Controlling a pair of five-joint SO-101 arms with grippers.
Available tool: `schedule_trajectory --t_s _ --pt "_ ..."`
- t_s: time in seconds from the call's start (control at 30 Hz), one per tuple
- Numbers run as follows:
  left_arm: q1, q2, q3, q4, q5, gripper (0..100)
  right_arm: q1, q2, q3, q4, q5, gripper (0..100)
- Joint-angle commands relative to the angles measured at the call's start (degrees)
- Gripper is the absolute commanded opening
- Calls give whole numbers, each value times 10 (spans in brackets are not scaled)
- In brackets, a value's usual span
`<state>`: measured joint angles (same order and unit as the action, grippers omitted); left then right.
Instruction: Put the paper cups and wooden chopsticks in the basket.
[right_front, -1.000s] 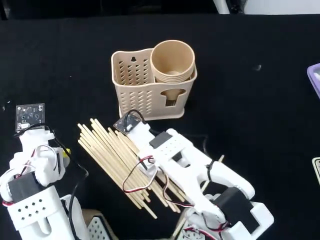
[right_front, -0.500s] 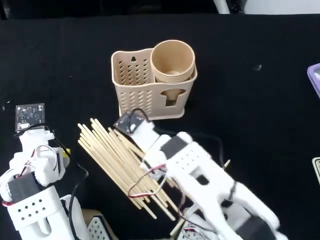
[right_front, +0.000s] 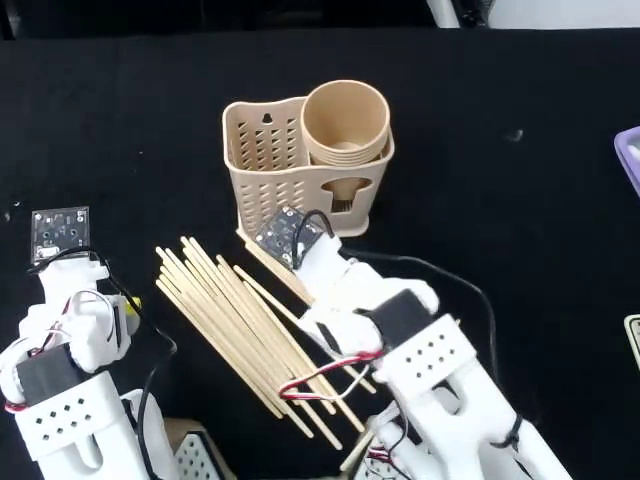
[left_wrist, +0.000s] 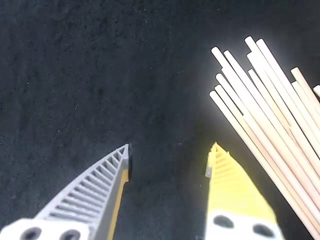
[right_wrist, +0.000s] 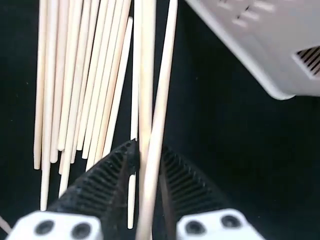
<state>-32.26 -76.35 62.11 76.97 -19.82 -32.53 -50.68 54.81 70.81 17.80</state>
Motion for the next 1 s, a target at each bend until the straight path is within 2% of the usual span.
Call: schedule_trajectory --t_s 0.0,0.23,0.67,0.97 --pt "-3 -5 -8 -6 5 249 5 -20 -1 -11 7 11" --pt "-3 -5 -8 -7 5 249 -44 -22 0 -28 17 11" --pt "-3 -5 -9 -7 5 249 -46 -23 -216 85 17 11" --pt "-3 -6 -9 -7 5 249 -46 -18 -327 92 17 11"
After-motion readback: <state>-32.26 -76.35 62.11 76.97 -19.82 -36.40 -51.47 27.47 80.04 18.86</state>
